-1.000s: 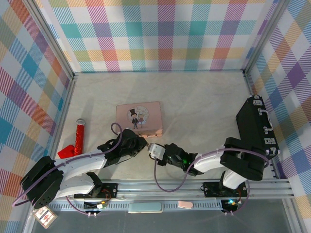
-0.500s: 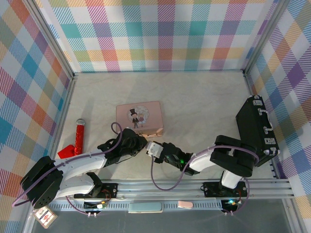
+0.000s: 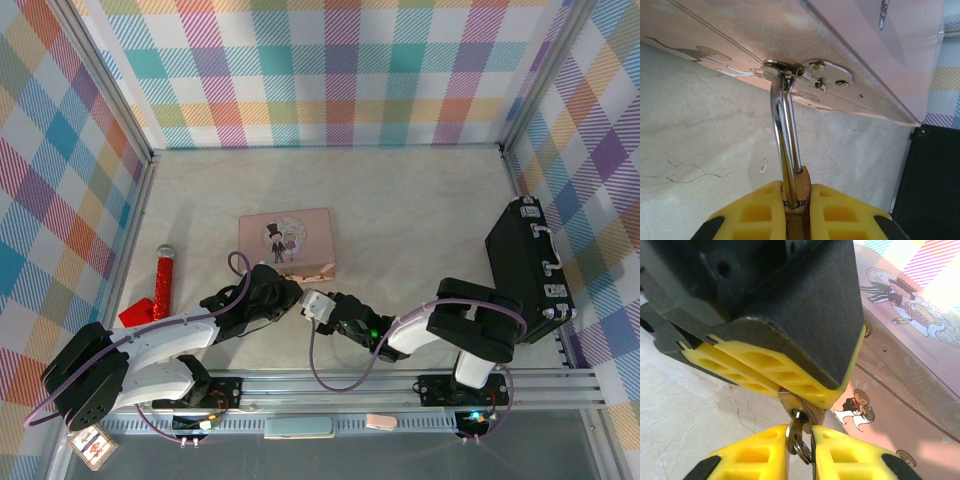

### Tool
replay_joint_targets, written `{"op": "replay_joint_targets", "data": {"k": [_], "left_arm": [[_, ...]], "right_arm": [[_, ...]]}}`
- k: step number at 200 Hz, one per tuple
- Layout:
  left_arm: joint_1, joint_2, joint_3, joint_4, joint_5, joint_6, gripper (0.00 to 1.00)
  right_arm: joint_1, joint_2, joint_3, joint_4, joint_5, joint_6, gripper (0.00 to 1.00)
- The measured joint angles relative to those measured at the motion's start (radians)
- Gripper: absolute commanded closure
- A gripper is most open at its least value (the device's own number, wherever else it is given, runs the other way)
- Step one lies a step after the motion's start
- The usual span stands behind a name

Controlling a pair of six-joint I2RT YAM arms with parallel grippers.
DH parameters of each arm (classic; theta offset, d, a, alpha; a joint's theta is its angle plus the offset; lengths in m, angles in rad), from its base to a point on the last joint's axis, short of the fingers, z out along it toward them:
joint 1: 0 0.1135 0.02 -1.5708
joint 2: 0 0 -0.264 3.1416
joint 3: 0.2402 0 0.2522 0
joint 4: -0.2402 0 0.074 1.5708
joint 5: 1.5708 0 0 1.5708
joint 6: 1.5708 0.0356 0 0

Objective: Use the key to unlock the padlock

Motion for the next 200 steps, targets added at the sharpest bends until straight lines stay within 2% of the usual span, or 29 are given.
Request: {"op": "replay_joint_targets", "data": {"k": [100, 200], "left_arm": [[0.001, 0.000, 0.000, 0.003, -0.001, 0.000, 1.00], [0.002, 0.000, 0.000, 0.011, -0.008, 0.000, 1.00]], "right_arm": [[0.006, 0.013, 0.012, 0.003, 0.024, 0.112, 0.87], [-0.002, -0.007, 0.026, -0.050, 0.007, 0.391, 0.91]]}}
